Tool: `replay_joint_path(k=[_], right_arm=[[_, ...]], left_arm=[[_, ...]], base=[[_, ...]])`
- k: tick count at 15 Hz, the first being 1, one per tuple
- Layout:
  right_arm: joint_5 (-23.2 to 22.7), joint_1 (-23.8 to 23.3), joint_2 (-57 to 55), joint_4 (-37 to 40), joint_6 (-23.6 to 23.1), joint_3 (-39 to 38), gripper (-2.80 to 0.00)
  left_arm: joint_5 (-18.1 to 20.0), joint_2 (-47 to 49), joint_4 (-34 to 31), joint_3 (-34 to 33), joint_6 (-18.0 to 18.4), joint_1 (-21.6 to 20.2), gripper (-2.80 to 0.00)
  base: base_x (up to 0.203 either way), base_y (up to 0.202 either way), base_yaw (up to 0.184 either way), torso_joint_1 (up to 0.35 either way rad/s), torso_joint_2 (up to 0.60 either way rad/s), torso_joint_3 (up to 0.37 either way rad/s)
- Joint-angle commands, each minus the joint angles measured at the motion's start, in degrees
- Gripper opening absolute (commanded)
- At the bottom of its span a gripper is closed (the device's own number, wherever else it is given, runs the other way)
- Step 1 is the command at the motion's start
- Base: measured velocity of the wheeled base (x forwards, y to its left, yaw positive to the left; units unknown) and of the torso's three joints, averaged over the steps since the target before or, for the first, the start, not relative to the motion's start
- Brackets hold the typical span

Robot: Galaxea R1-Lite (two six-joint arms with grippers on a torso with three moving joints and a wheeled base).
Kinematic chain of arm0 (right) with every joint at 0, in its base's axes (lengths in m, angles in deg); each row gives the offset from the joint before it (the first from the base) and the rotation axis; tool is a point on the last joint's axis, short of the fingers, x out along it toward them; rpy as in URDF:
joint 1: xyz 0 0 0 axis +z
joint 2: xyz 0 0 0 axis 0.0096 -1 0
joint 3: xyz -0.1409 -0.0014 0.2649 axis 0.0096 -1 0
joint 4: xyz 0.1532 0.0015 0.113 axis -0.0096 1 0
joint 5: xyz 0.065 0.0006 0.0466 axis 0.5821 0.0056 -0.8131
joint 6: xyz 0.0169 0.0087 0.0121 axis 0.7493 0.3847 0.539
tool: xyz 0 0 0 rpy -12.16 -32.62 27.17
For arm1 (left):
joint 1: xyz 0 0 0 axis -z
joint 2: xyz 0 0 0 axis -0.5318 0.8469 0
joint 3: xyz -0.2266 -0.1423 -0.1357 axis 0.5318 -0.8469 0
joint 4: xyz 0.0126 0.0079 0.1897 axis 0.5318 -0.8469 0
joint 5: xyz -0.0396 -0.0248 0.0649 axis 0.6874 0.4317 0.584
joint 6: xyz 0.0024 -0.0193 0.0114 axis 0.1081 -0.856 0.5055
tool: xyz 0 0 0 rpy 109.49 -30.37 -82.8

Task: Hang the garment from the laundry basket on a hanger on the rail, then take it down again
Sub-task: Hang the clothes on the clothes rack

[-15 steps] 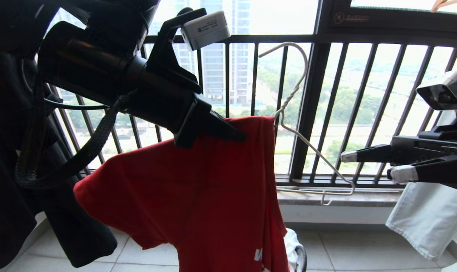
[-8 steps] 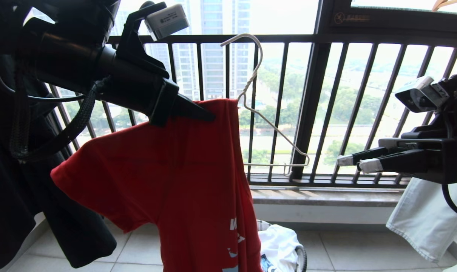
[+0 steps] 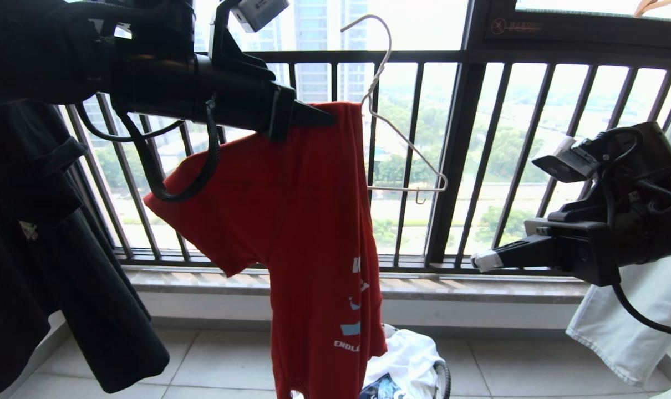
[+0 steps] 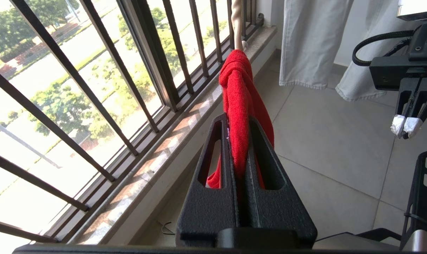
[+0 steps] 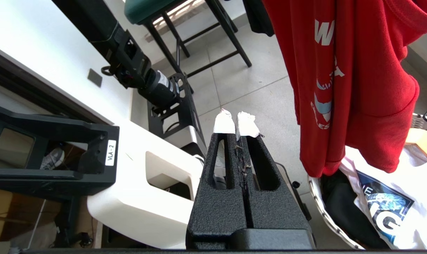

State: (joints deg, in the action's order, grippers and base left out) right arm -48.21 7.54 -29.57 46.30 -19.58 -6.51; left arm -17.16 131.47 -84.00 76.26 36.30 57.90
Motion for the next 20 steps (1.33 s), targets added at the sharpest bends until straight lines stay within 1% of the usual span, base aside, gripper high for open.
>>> replay_joint_path(k=[1, 2, 4, 5, 7, 8, 11, 12, 13, 14, 16, 18, 19, 20], right_arm=[[-0.4, -0.2, 0.0, 0.0, -0.1, 0.1, -2.8], [-0.4, -0.8, 0.2, -0.2, -0.1, 0.2, -2.8], [-0.4, -1.9, 0.4, -0.2, -0.1, 0.3, -2.8], [-0.4, -1.9, 0.4, -0.2, -0.2, 0.3, -2.8], [-0.4, -1.5, -0.4, -0.2, -0.1, 0.2, -2.8], [-0.4, -1.0, -0.9, -0.1, -0.1, 0.2, -2.8], [-0.4, -1.1, -1.2, -0.2, -0.1, 0.3, -2.8], [-0.4, -1.1, -1.8, -0.2, -0.1, 0.3, -2.8], [-0.4, -1.0, -2.1, -0.2, -0.1, 0.3, -2.8], [-0.4, -0.8, -2.9, -0.1, -0.1, 0.3, -2.8], [-0.3, -0.1, -4.4, 0.0, 0.0, 0.3, -2.8], [-0.1, -0.3, -5.7, -0.1, 0.0, 1.4, -2.8], [-0.1, -1.1, -6.3, 0.0, 1.1, 2.5, -2.8], [-0.1, -1.3, -6.8, -0.2, 3.3, 2.8, -2.8]], left_arm=[[0.1, 0.8, 2.6, 0.0, -0.3, 0.2, -2.8], [0.1, 0.7, 3.3, 0.0, -1.7, 0.2, -2.8], [0.1, 0.8, 4.1, -0.6, -2.7, 0.2, -2.8], [0.1, 0.7, 4.1, -1.9, -2.9, 0.2, -2.8], [0.1, 0.9, 4.9, -7.4, -2.5, 0.2, -2.8], [0.1, 1.9, 7.7, -10.7, -2.5, 0.1, -2.8], [0.1, 3.4, 21.1, -22.0, -2.9, 0.1, -2.8], [0.1, 3.6, 25.3, -25.2, -3.5, 0.0, -2.8], [0.1, 3.4, 27.9, -27.4, -5.2, 0.0, -2.8], [0.1, 2.2, 29.4, -29.3, -6.9, 0.0, -2.8], [0.1, -0.5, 31.7, -34.2, -7.5, 0.0, -2.8], [0.1, -3.4, 34.6, -40.2, -7.7, 0.0, -2.8], [0.1, -5.4, 36.5, -43.7, -7.8, 0.0, -2.8], [0.1, -6.7, 38.6, -46.5, -7.8, 0.0, -2.8]], base=[[0.0, 0.0, 0.0, 0.0, 0.0, 0.0], [0.0, 0.0, 0.0, 0.0, 0.0, 0.0], [0.0, 0.0, 0.0, 0.0, 0.0, 0.0], [0.0, 0.0, 0.0, 0.0, 0.0, 0.0], [0.0, 0.0, 0.0, 0.0, 0.0, 0.0], [0.0, 0.0, 0.0, 0.0, 0.0, 0.0], [0.0, 0.0, 0.0, 0.0, 0.0, 0.0], [0.0, 0.0, 0.0, 0.0, 0.0, 0.0], [0.0, 0.0, 0.0, 0.0, 0.0, 0.0], [0.0, 0.0, 0.0, 0.0, 0.0, 0.0], [0.0, 0.0, 0.0, 0.0, 0.0, 0.0], [0.0, 0.0, 0.0, 0.0, 0.0, 0.0], [0.0, 0.0, 0.0, 0.0, 0.0, 0.0], [0.0, 0.0, 0.0, 0.0, 0.0, 0.0]])
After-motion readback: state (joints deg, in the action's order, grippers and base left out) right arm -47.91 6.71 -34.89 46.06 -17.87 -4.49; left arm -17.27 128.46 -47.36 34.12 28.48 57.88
